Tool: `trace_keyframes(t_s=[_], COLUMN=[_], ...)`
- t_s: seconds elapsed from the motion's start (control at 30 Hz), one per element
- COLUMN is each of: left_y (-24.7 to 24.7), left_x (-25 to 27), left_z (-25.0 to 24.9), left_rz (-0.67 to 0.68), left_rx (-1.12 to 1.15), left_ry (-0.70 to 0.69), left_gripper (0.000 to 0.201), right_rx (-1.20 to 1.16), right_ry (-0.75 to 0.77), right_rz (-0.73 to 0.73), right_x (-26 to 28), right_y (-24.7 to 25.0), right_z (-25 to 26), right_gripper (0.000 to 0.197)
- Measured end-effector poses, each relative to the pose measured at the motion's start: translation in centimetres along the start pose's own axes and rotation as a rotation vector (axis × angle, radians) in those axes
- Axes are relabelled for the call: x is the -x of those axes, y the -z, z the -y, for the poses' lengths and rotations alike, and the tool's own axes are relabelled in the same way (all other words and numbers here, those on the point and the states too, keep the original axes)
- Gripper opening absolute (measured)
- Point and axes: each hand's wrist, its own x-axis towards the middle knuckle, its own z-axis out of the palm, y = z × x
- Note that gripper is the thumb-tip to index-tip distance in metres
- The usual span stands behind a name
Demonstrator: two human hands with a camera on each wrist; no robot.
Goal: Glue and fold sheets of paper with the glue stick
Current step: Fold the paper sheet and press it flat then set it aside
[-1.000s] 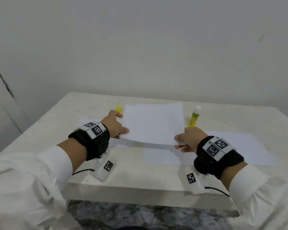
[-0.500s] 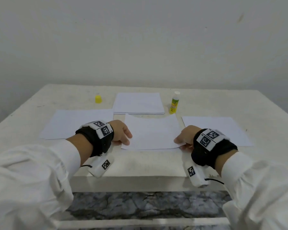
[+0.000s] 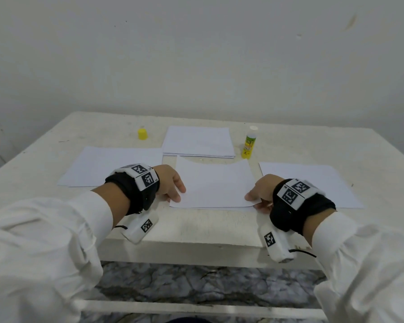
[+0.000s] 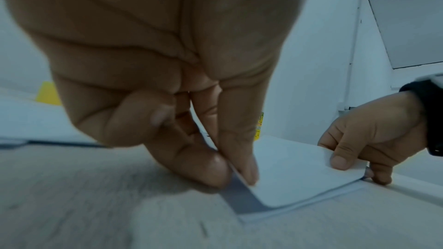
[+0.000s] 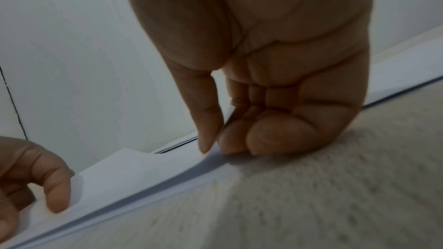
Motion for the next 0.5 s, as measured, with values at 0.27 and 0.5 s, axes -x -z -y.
trace_keyframes(t_s=[0.27, 0.5], left_y=[-0.3, -0.4], left_x=[0.1, -0.1], left_z=[-0.2, -0.4], left_rz=[-0.02, -0.025], left_rx=[-0.046, -0.076], left_ry=[-0.008, -0.015], left_gripper=[0.023, 0.022], right_rx=[0.006, 0.176], right_ry=[0.021, 0.04], right_rz=[-0.017, -0.043], right_x=[-0.6, -0.8], right_y=[-0.3, 0.7], right_z=[0.0, 0.3], right_gripper=[0.016, 0.019])
